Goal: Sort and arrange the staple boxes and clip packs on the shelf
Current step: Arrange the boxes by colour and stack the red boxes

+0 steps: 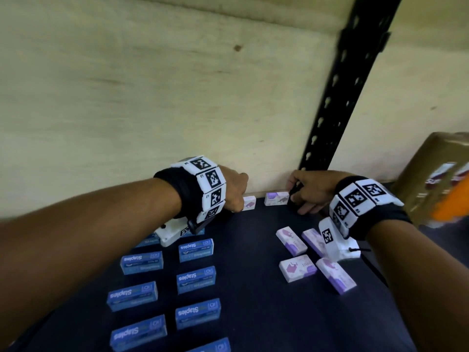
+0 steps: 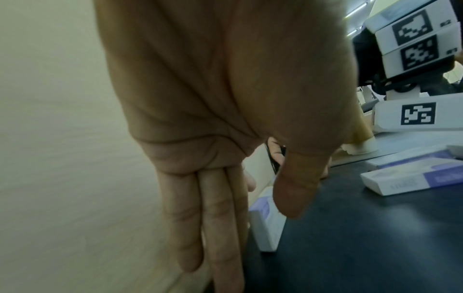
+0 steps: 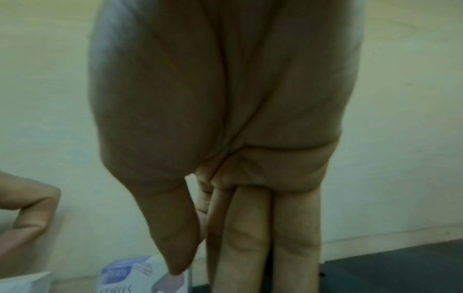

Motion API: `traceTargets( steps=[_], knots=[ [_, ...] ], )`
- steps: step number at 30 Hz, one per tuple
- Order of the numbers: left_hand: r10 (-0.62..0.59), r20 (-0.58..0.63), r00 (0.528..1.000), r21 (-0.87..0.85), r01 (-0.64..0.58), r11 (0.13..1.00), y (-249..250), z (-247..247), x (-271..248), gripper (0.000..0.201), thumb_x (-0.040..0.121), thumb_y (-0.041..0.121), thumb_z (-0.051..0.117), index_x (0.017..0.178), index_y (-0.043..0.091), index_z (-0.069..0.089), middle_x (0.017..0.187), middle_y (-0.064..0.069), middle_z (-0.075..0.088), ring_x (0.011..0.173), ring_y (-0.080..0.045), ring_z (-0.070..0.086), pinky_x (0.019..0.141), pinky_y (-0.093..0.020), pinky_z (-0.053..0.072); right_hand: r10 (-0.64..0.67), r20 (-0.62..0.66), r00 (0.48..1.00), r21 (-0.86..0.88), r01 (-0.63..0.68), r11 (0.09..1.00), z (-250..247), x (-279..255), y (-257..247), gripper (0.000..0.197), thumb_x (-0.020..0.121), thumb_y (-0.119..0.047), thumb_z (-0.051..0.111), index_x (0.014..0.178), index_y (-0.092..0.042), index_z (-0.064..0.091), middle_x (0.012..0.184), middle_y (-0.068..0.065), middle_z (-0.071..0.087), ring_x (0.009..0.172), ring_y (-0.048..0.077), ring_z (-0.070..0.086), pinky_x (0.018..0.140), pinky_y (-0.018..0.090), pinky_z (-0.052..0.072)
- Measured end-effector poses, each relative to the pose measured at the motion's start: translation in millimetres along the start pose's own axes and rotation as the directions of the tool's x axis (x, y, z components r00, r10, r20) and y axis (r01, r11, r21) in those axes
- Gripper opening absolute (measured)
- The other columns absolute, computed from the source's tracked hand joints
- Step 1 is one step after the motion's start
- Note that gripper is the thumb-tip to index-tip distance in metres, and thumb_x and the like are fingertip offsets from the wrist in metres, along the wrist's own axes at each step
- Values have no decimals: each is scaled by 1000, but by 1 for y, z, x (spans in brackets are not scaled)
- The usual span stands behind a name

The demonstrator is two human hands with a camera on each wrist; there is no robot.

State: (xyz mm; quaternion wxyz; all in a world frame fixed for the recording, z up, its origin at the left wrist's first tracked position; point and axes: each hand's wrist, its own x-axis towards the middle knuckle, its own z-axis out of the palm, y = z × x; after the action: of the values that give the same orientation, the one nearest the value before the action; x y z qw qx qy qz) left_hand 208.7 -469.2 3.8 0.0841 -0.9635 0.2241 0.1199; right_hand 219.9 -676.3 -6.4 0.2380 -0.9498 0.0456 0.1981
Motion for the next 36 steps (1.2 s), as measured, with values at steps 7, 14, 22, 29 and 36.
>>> traceTargets(
  steps=[7,14,22,29,36],
  knots=[
    [70,-83,994,96,-62,993,3,-3,-18,32,92,29,55,118,15,44,86,-1,52,71,-20,51,58,-29,38,62,109,992,-75,-54,996,-11,-34,15,10,96,-13,62,93,-21,57,90,4,66,85,20,67,69,31,48],
    [319,-26,947,18,-318,948,38,-14,-13,38,92,35,60,128,30,51,89,10,50,85,-18,52,79,-31,46,199,144,969,-409,-125,904,-16,-65,11,44,83,-41,76,107,-4,71,77,6,64,52,13,53,56,23,46],
    [470,22,883,43,-470,882,58,-5,7,41,90,37,64,129,34,51,97,2,69,88,-17,60,70,-28,45,211,174,962,-517,-94,851,-7,-63,9,54,79,-48,78,113,-6,72,83,4,66,68,16,57,72,27,49],
    [526,49,849,24,-527,849,60,-4,13,37,87,38,68,122,30,57,103,-2,64,93,-19,59,74,-30,46,193,132,972,-522,-98,848,-5,-56,10,41,76,-34,80,107,-8,74,84,7,72,85,24,66,93,42,56],
    [463,50,885,1,-463,886,43,2,2,29,89,39,66,109,20,61,90,5,61,65,-2,47,53,-20,31,70,140,988,-598,28,801,2,-61,4,22,82,-23,79,96,-14,65,66,-6,56,56,8,51,63,24,49]
  ],
)
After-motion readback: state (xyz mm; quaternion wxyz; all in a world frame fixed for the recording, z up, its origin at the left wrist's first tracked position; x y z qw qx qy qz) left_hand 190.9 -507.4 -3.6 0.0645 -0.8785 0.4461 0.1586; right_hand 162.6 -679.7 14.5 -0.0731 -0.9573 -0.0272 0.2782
